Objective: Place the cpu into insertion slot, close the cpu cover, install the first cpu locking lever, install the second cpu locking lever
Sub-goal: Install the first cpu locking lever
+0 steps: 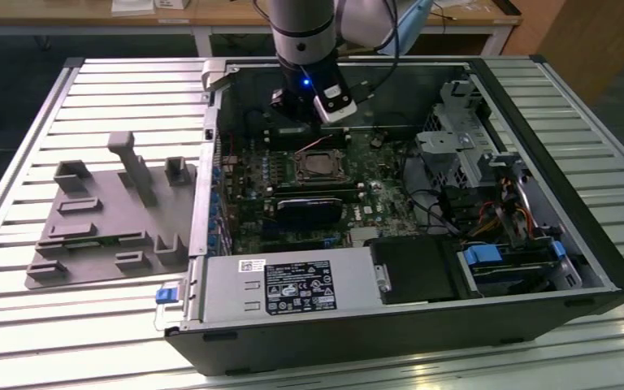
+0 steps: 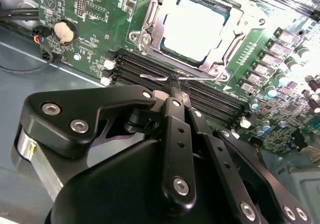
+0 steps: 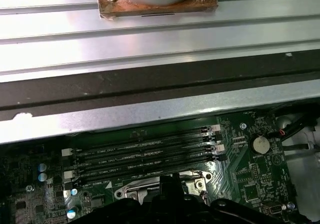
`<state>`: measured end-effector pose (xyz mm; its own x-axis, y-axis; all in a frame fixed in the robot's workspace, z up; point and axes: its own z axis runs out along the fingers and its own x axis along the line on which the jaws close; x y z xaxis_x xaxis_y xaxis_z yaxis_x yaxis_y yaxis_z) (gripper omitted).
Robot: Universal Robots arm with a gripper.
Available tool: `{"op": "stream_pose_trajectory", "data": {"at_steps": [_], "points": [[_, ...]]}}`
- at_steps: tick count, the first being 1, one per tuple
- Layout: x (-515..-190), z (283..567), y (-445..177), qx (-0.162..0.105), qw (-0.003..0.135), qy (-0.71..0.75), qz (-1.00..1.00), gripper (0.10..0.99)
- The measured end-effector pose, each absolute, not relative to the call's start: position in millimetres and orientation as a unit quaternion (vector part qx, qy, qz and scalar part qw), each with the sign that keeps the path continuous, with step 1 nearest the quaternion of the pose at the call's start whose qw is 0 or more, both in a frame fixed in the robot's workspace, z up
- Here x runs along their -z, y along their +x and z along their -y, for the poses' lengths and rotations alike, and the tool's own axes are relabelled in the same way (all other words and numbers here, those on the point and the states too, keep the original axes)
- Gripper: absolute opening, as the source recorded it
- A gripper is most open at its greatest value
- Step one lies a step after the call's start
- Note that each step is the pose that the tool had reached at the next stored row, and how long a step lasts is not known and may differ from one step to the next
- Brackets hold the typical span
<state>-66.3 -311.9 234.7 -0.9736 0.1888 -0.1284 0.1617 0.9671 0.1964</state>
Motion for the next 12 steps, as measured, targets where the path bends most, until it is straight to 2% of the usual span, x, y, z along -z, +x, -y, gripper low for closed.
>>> {"op": "stream_pose_trajectory", "data": {"at_steps": [12], "points": [[-227.6, 307.1, -64.3, -0.093, 0.073, 0.091, -0.989, 0.106]]}}
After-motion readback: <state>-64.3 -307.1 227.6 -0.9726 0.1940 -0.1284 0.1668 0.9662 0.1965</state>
